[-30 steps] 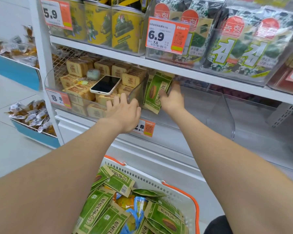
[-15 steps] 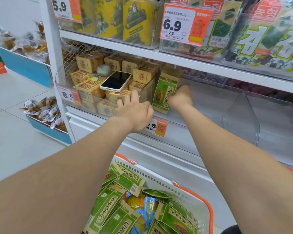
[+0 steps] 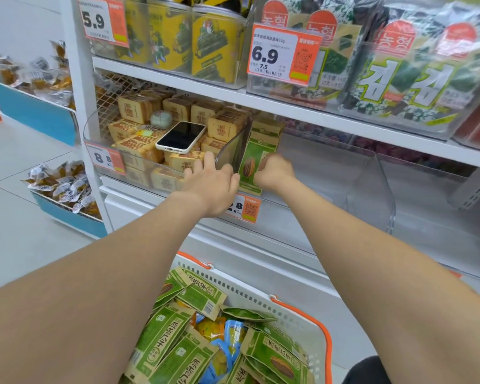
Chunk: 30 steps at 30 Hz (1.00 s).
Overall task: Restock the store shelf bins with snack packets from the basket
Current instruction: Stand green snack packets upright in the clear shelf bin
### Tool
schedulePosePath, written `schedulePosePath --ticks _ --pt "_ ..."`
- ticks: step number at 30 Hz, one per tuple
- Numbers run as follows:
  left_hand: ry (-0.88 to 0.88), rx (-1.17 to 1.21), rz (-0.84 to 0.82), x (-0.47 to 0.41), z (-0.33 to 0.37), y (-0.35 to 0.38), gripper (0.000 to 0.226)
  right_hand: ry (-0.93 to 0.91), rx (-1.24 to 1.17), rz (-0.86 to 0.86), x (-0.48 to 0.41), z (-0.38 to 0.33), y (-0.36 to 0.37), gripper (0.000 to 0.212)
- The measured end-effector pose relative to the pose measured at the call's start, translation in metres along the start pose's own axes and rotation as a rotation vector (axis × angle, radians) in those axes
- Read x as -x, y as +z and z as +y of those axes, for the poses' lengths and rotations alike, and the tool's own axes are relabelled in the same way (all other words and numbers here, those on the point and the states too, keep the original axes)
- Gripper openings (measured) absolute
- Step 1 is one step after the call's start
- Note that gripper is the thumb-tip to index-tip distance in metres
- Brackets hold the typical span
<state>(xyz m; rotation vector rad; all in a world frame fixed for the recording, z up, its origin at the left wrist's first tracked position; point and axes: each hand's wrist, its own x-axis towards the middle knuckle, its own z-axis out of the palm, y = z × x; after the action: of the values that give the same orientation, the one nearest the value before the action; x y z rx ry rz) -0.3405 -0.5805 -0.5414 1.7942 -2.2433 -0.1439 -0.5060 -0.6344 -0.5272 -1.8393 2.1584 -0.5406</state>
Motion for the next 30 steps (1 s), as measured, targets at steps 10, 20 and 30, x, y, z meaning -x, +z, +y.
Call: schedulePosePath --ticks 10,20,30 --pt "0.073 0.009 -0.003 0.014 -0.009 -0.003 0.041 -0.046 -0.086 -0.265 0.009 0.003 0.011 0.032" --pt "0.110 -0.048 -0.046 0.009 -0.013 -0.002 0.052 -0.068 -0.236 -0.085 -0.001 -0.004 0.010 0.021" --pt "0.132 -0.024 -0.042 0.007 -0.017 0.001 0.054 -0.055 -0.170 0.316 -0.023 0.008 0.013 0.076"
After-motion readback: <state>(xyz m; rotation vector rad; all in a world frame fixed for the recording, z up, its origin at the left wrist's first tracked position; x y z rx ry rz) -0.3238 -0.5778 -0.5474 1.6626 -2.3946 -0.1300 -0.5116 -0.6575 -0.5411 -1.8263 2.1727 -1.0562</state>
